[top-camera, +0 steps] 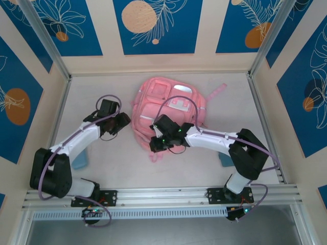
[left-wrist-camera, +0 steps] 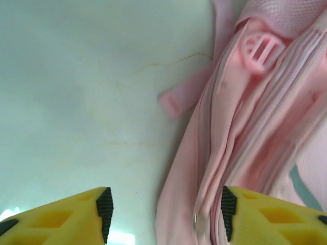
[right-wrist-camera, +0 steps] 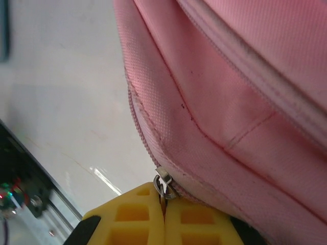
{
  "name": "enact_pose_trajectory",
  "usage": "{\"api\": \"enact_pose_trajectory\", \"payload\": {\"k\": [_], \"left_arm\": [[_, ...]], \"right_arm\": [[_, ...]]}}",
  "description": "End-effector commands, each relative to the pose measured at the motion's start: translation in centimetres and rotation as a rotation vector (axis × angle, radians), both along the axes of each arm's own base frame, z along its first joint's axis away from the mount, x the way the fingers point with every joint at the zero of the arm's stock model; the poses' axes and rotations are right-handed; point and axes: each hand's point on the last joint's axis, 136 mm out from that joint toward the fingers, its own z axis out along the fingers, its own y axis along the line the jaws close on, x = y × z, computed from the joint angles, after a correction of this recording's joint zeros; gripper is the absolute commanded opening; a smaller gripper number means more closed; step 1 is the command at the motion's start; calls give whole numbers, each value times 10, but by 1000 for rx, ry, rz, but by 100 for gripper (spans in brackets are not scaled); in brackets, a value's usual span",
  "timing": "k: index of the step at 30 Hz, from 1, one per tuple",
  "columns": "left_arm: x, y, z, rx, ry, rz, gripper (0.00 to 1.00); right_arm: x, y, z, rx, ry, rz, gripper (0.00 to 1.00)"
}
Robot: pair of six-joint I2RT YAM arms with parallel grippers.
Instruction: Pack the student bag
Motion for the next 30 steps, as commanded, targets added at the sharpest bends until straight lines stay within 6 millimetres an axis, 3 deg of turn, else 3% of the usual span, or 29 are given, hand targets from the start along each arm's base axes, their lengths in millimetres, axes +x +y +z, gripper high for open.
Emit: {"api": "enact_pose_trajectory", "payload": {"k": [1,7,12,20,23,26,30], "left_arm": [[-20,-10,8,-104,21,-31,66],[-23,-39,6,-322,25,-33,69],[-19,-51,1,-352,29,-79,52],[-12,-60,-19,-364,64,-84,35],[-7,-64,-21,-378,55,-94,26],[-3,-63,-25,-363,56,-92,11],[-2,-52,-27,-285,53,-88,3]], "right_arm": [[9,29,23,89,12,11,0],[13,39,21,92,28,21,0],[11,40,21,94,36,28,0],[6,37,23,86,35,51,0],[1,30,22,61,26,56,0],[-3,17,18,19,22,39,0],[-8,-18,4,-88,-8,-13,0]]}}
